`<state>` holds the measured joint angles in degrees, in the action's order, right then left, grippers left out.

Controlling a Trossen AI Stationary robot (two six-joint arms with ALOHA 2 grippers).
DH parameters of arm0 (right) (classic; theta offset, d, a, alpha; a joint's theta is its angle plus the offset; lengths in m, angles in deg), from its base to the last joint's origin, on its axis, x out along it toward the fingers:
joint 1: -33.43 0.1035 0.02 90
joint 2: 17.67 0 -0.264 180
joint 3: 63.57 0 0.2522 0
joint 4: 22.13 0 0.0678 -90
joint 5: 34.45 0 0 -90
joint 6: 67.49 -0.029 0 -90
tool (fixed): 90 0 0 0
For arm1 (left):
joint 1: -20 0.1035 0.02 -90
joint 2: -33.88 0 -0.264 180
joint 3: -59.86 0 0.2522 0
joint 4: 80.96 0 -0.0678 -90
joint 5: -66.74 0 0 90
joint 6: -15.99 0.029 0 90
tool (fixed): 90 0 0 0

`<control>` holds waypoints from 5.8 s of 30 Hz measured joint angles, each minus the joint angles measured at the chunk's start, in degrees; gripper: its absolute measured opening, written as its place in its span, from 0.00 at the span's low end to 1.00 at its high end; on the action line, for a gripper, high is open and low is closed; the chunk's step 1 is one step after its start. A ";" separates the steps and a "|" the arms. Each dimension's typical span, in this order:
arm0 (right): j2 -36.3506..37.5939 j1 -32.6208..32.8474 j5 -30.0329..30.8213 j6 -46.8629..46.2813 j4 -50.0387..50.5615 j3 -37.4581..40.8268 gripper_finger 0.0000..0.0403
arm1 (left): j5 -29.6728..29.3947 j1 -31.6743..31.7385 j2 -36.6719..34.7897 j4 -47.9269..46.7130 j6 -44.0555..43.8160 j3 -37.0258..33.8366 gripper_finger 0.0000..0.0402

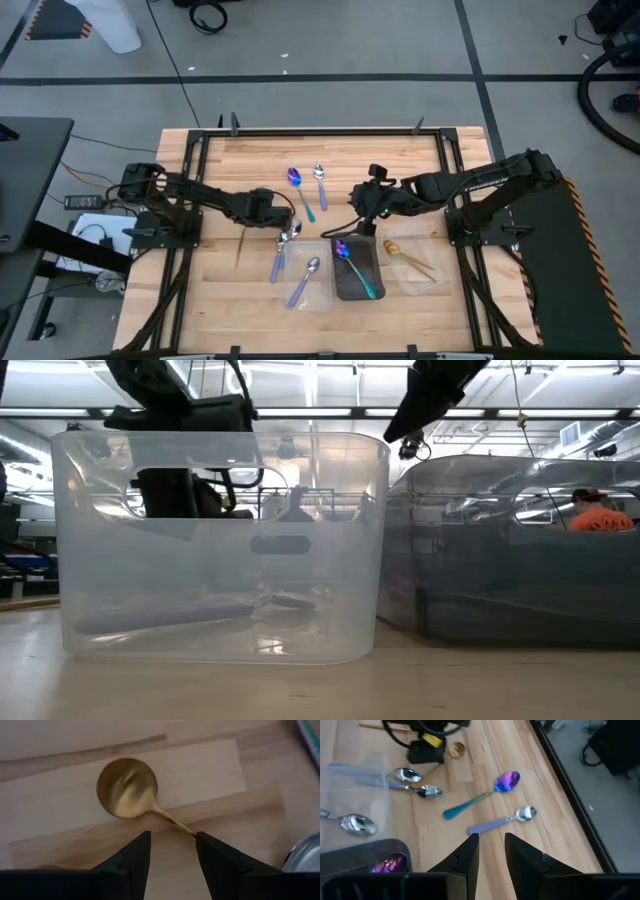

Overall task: Sort silverware by color (type)
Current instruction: Put the gold spoon into the right transparent bin

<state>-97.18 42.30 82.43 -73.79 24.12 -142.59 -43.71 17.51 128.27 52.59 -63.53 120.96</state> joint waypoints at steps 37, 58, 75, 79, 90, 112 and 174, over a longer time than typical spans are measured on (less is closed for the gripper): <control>0.00 -0.13 -4.78 10.93 -0.90 0.00 0.25 | -3.23 -3.22 0.46 9.35 -9.41 -0.11 0.41; 0.00 -0.11 -10.59 11.23 -2.52 0.00 0.25 | -0.80 2.66 4.33 10.19 -3.34 0.15 0.35; -0.02 -0.13 -11.99 10.62 -3.21 2.19 0.25 | -4.76 8.20 4.39 6.79 6.94 -0.03 0.03; -0.02 -0.12 -11.99 10.02 -3.30 2.19 0.25 | -5.28 8.94 4.39 9.04 9.60 -0.10 0.04; -0.02 -0.13 -11.53 5.66 -2.74 2.19 0.25 | -6.46 9.18 -0.11 12.13 21.40 -0.29 0.03; -0.04 -0.11 -9.57 -10.66 -8.36 2.19 0.26 | 1.73 9.02 -9.05 43.56 55.92 -0.09 0.04; -0.04 3.69 -0.88 1.19 -38.51 2.14 0.08 | 26.71 3.22 -9.09 92.87 80.20 -0.05 0.04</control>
<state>-97.22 45.99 81.55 -72.60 -14.38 -140.44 -17.00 20.73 119.18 145.46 16.67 120.91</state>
